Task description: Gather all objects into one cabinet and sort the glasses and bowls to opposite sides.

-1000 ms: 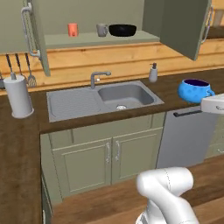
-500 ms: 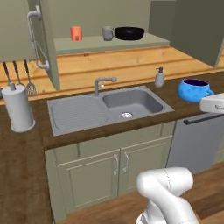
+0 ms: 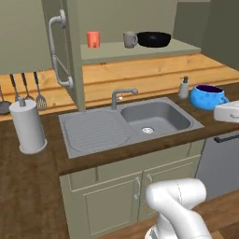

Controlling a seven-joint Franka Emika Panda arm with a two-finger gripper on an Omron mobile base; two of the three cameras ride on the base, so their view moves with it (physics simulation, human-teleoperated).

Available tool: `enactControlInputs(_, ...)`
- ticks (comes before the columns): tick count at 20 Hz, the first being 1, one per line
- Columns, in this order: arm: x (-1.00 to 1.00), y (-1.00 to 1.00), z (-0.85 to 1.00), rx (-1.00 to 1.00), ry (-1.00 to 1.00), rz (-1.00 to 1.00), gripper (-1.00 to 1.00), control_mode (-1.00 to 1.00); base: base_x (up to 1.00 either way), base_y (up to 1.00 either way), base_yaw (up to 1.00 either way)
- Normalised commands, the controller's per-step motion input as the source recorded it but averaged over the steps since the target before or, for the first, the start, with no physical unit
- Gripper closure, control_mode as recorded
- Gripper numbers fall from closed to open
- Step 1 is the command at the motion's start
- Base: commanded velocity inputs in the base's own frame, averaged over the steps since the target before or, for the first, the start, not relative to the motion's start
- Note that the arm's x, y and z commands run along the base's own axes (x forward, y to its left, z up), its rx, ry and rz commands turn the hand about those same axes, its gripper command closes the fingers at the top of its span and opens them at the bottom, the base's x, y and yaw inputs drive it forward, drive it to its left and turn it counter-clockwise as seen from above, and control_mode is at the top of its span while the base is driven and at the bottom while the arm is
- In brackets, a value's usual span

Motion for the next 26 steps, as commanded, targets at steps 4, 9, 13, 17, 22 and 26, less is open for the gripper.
enactControlInputs(4, 0.00, 0.00, 0.00, 0.00, 0.00, 0.00, 1.00, 1.00, 0.68, 0.10, 0.03)
enactControlInputs(9, 0.00, 0.00, 0.00, 0.00, 0.00, 0.00, 1.00, 1.00, 0.57, 0.00, 0.14)
enactControlInputs(13, 0.00, 0.00, 0.00, 0.00, 0.00, 0.00, 1.00, 1.00, 0.51, 0.13, 0.08)
enactControlInputs(17, 0.00, 0.00, 0.00, 0.00, 0.00, 0.00, 1.00, 1.00, 0.70, 0.14, 0.00)
enactControlInputs(22, 0.00, 0.00, 0.00, 0.00, 0.00, 0.00, 1.00, 1.00, 0.81, 0.00, 0.07)
enactControlInputs(26, 0.00, 0.00, 0.00, 0.00, 0.00, 0.00, 1.00, 1.00, 0.66, 0.00, 0.15)
